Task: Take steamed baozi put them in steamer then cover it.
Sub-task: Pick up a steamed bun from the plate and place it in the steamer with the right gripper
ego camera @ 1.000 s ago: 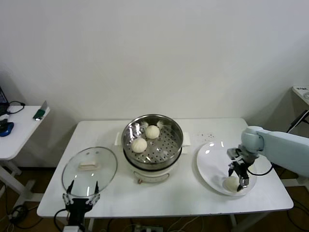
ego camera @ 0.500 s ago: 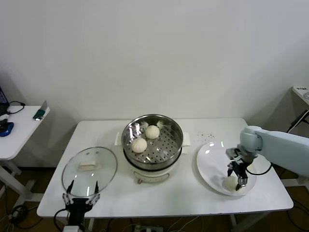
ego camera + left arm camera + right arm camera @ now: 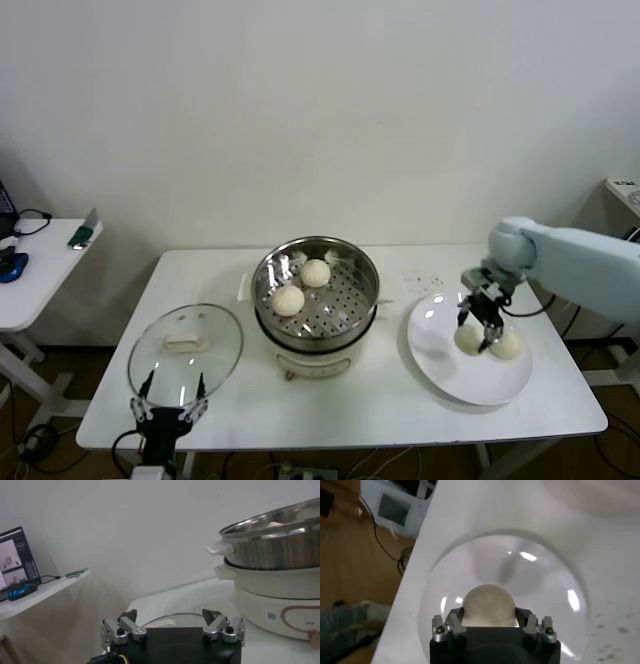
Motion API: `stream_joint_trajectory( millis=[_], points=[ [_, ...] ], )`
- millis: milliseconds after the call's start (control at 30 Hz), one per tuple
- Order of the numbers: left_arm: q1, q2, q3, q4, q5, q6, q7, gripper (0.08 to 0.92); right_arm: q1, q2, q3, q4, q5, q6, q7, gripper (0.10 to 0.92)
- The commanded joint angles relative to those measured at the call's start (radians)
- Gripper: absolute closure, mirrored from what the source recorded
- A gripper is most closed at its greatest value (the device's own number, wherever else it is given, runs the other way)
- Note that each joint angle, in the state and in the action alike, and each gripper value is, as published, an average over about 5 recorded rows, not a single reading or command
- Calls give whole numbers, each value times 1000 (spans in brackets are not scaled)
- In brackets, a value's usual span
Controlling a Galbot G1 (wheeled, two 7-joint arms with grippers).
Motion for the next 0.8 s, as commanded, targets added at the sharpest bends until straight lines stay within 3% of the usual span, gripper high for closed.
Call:
stream_joint_trajectory(
  millis=[33, 400, 800],
  points=[
    [1, 0, 1, 3, 3, -1, 1, 177, 252, 138, -5, 25, -12, 253, -96, 341],
    [3, 0, -3, 2, 4, -2, 0, 177, 256, 341, 104, 97, -73, 382, -109, 338],
    [5, 3, -13, -5, 1, -9, -1, 177, 50, 562, 201, 31, -271, 449, -95, 338]
  ],
)
